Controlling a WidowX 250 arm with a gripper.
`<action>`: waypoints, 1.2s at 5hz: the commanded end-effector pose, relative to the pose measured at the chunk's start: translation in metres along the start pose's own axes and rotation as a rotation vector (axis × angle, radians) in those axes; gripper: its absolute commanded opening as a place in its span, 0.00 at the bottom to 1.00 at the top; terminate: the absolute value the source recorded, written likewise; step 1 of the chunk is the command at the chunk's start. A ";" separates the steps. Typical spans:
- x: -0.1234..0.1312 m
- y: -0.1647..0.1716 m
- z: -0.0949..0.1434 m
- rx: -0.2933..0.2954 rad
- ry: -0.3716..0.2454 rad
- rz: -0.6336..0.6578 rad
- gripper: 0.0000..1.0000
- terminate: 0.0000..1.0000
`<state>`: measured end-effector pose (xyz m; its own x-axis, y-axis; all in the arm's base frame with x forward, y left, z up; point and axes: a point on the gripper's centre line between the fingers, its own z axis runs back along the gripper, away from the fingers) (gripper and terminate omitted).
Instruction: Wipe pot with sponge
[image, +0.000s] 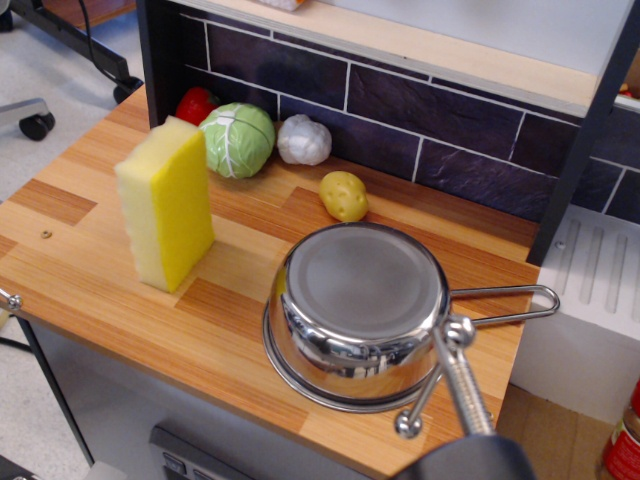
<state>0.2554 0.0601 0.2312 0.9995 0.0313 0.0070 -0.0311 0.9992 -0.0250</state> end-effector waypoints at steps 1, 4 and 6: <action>0.000 0.000 0.000 0.000 0.000 0.000 1.00 0.00; -0.010 0.001 -0.078 0.029 -0.099 0.095 1.00 0.00; -0.005 -0.007 -0.110 0.090 -0.134 0.103 1.00 0.00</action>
<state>0.2486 0.0483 0.1128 0.9854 0.1204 0.1201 -0.1291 0.9894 0.0672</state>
